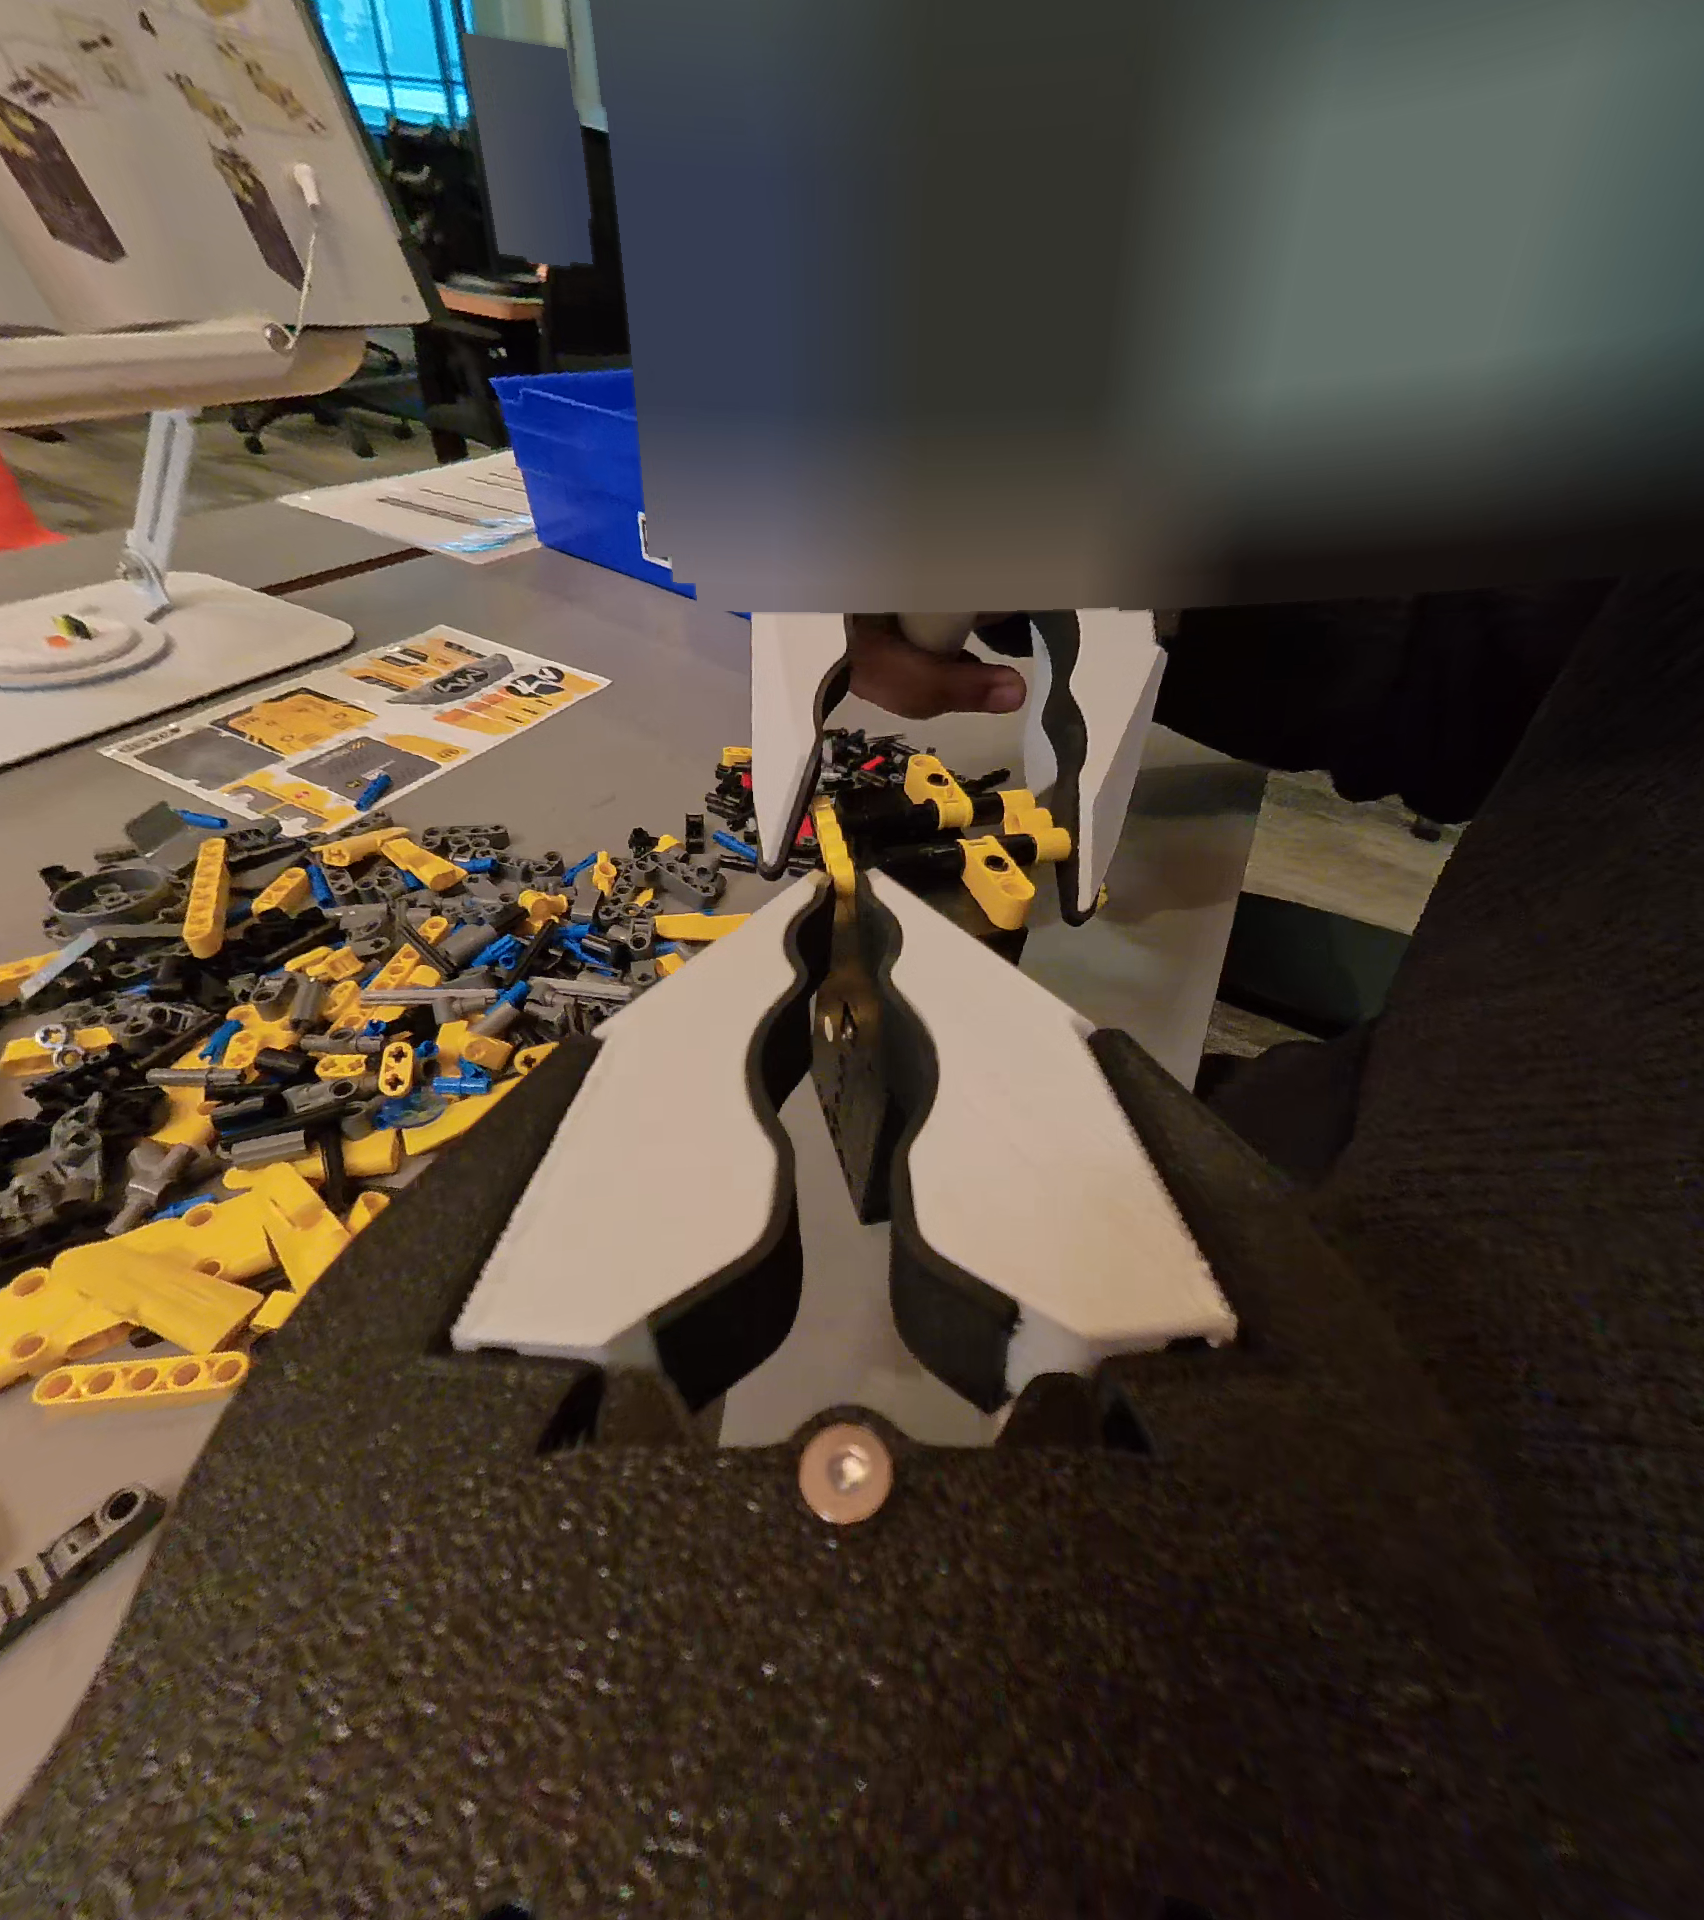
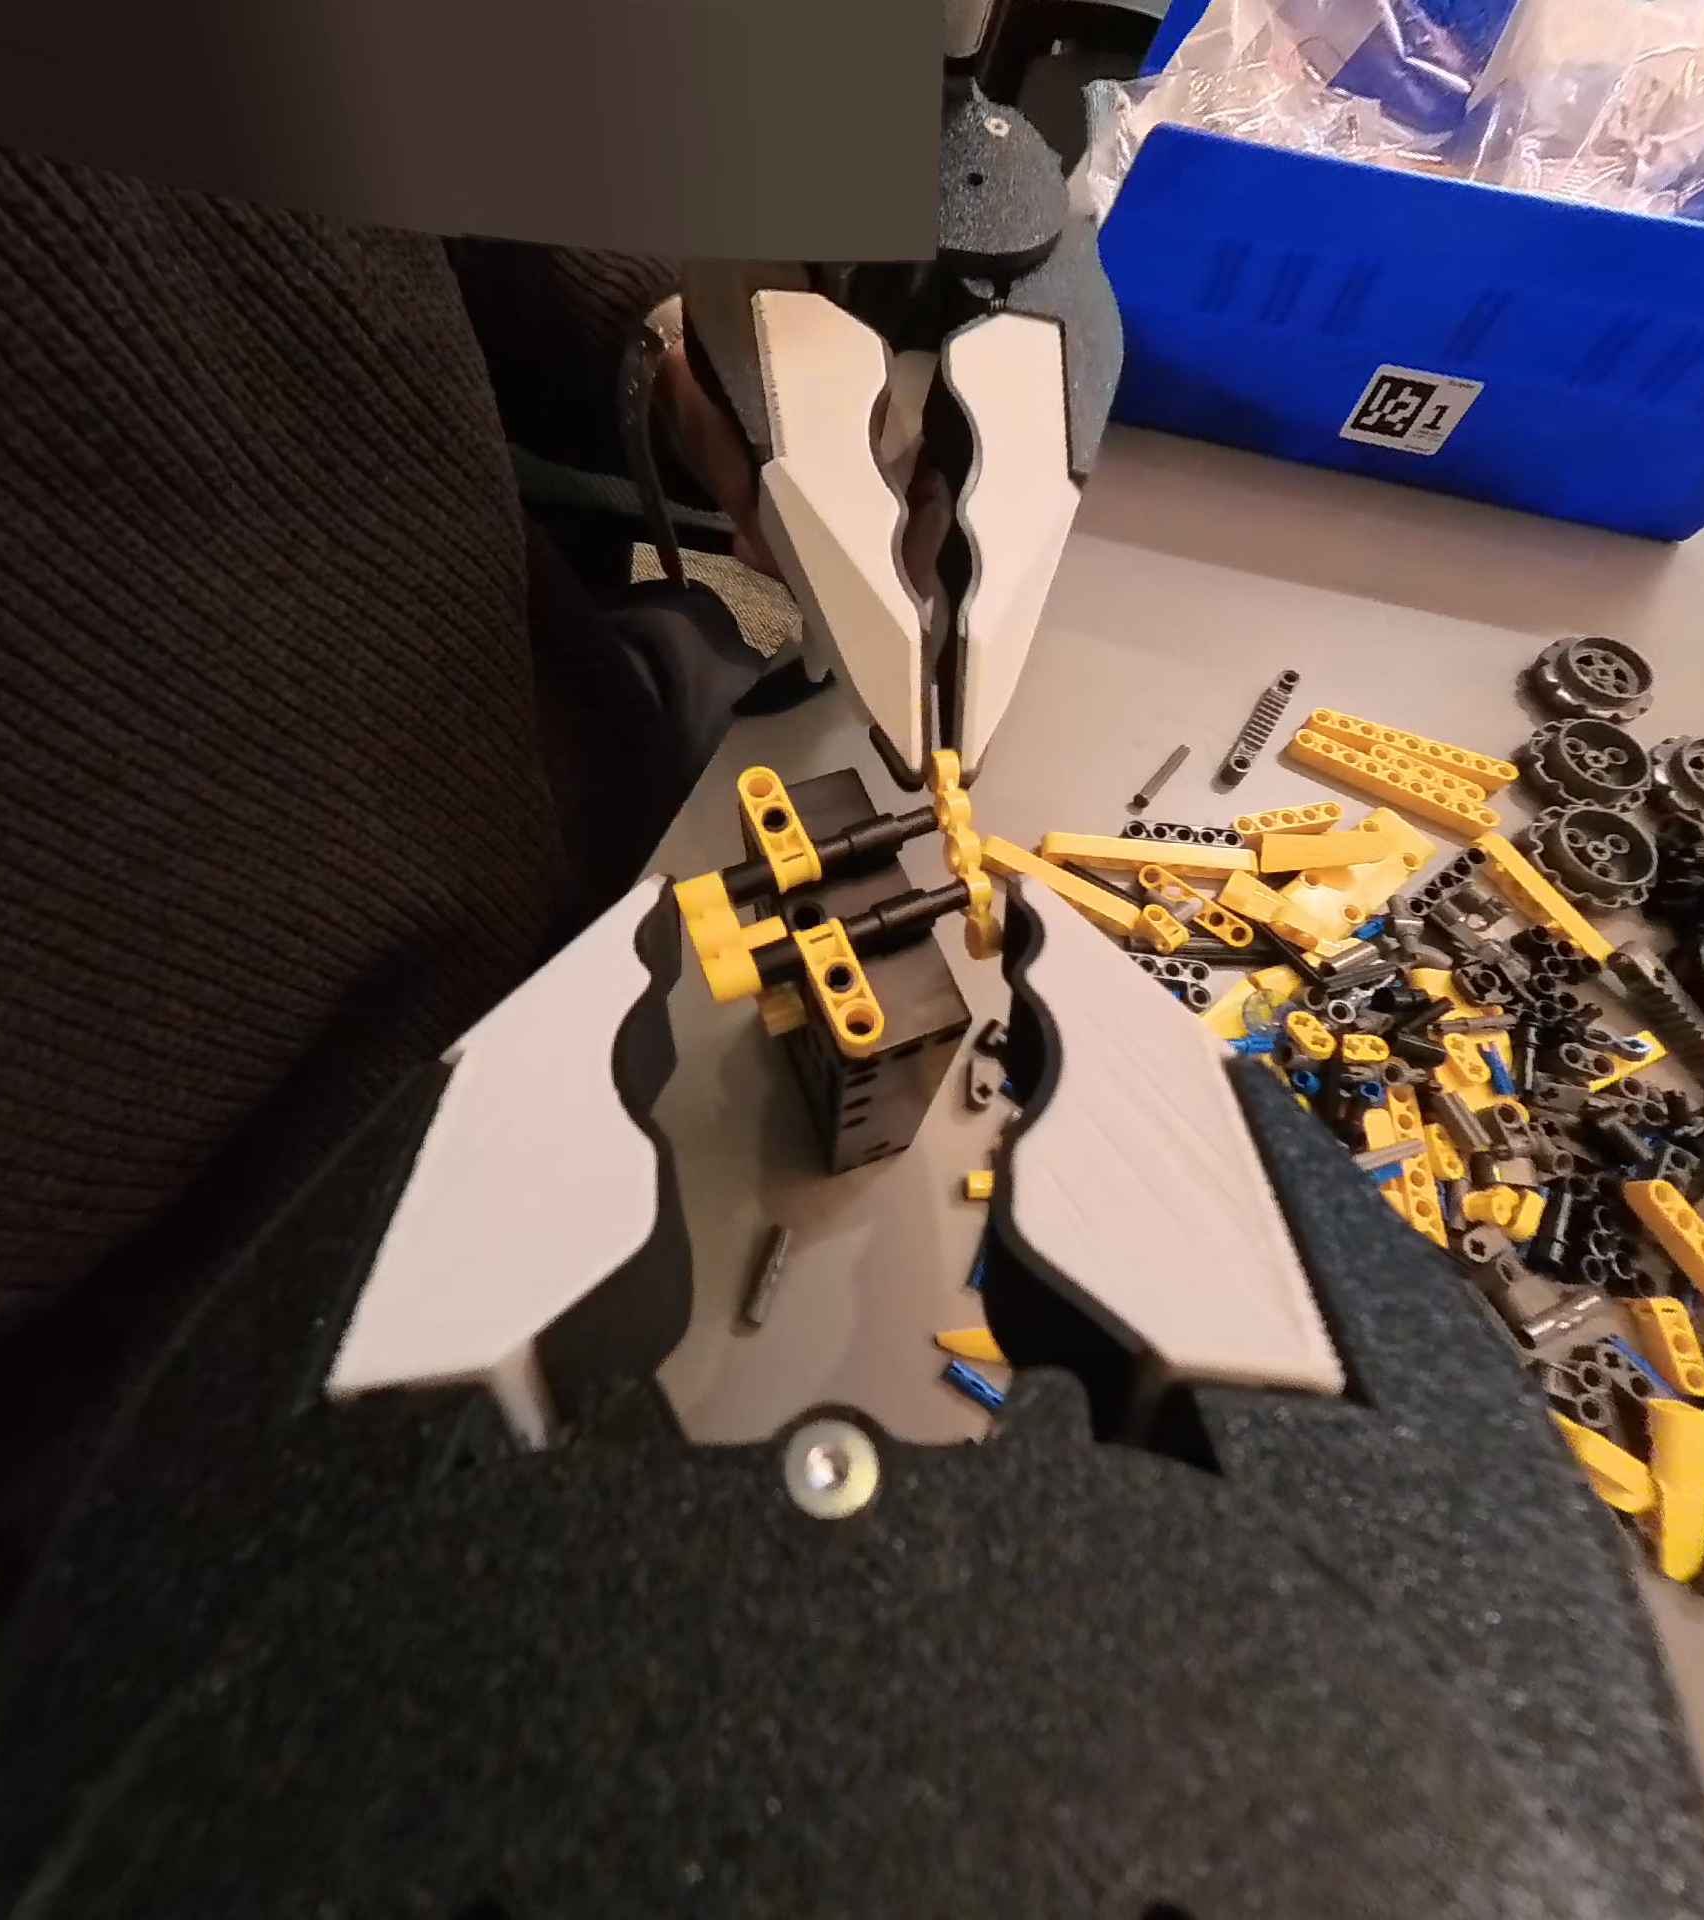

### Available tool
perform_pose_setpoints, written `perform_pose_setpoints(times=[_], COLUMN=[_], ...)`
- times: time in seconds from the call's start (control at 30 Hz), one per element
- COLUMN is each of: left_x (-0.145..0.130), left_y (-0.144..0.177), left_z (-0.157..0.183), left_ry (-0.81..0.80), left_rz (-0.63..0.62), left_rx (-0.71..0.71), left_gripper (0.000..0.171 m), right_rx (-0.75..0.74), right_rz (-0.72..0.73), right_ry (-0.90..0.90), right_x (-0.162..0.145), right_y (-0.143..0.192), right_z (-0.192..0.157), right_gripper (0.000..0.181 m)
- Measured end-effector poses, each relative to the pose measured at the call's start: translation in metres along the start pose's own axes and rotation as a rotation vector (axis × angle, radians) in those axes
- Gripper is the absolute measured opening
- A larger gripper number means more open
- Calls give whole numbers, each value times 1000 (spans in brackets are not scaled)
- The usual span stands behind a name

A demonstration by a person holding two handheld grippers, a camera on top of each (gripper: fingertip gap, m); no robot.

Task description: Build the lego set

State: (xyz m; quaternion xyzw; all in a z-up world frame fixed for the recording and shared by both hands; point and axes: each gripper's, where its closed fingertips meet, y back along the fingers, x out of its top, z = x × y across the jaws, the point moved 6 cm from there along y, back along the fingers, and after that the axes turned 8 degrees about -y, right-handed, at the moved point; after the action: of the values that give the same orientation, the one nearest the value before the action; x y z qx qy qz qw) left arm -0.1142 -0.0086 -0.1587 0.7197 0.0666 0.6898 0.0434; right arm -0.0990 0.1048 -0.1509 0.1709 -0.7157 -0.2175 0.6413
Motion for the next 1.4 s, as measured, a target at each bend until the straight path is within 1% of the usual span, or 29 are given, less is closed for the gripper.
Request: perform_pose_setpoints(times=[0.27, 0.53, 0.77, 1.4], left_x=[0, -2, -4, -5], left_y=[1, 1, 0, 0], left_z=[2, 9, 7, 8], left_ry=[-99, -230, -153, -182], left_rz=[-6, 7, 20, 2], left_rx=[32, 109, 78, 90], left_gripper=[2, 3, 3, 3], right_rx=[6, 7, 6, -6], right_rz=[3, 20, 25, 33], right_ry=[-13, -19, -19, -20], right_x=[-1, -1, -2, -1], right_y=[0, 0, 1, 0], right_z=[0, 0, 0, 0], right_gripper=[61, 62, 62, 61])
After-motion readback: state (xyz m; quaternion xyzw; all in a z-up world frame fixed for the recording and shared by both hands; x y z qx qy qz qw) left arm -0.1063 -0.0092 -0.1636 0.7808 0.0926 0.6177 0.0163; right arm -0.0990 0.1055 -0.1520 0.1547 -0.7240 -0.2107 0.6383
